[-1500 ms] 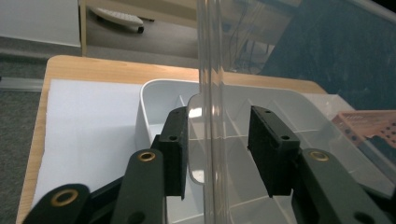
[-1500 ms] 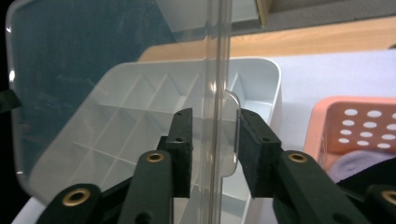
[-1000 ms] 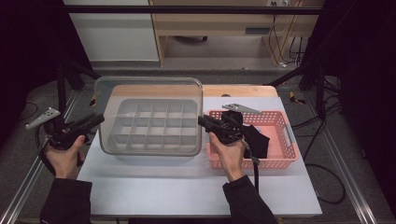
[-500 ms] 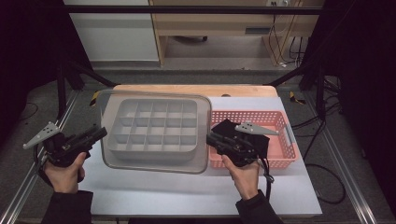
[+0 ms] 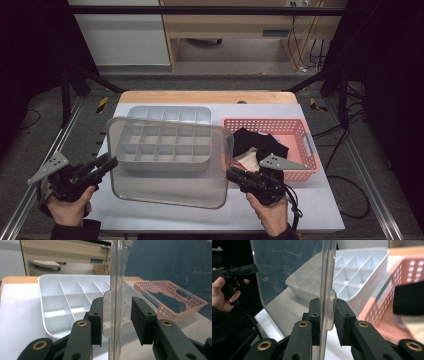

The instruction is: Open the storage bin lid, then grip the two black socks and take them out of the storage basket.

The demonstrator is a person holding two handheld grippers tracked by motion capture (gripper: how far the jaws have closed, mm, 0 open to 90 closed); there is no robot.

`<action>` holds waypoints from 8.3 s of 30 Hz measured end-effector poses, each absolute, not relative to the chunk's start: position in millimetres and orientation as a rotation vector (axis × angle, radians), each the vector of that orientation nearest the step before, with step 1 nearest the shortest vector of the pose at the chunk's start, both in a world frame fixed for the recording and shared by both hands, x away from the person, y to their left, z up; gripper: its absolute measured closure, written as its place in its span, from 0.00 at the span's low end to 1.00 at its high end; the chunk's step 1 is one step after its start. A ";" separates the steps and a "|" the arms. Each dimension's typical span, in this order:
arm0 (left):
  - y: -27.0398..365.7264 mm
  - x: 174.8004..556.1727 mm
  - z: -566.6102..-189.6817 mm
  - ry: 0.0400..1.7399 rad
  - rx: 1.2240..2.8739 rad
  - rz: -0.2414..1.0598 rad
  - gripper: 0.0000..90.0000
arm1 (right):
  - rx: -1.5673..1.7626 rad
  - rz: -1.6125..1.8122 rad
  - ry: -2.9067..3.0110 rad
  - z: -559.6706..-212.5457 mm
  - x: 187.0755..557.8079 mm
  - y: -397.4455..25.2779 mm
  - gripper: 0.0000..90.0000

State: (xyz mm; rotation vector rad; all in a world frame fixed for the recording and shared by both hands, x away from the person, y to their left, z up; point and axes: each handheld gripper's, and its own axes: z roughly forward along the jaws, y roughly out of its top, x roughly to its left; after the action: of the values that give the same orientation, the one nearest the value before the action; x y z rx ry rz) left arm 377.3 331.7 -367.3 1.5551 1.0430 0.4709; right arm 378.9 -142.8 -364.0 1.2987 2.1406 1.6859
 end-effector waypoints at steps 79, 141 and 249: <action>322.3 344.3 -468.7 1.415 1.903 0.303 0.48 | 1.494 1.217 2.454 -474.1 366.8 -98.4 0.59; 283.8 391.1 -430.3 1.136 1.868 0.530 0.52 | 1.190 1.390 2.151 -415.0 391.4 -138.7 0.43; 272.0 401.5 -470.3 1.263 1.880 0.532 0.33 | 1.479 0.848 2.031 -443.4 572.9 -125.5 0.27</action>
State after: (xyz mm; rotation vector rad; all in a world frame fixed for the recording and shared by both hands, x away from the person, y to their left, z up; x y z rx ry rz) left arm 401.5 272.0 -470.3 1.8800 1.2630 0.5315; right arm 572.9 -125.5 -443.4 1.4791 2.0305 0.8477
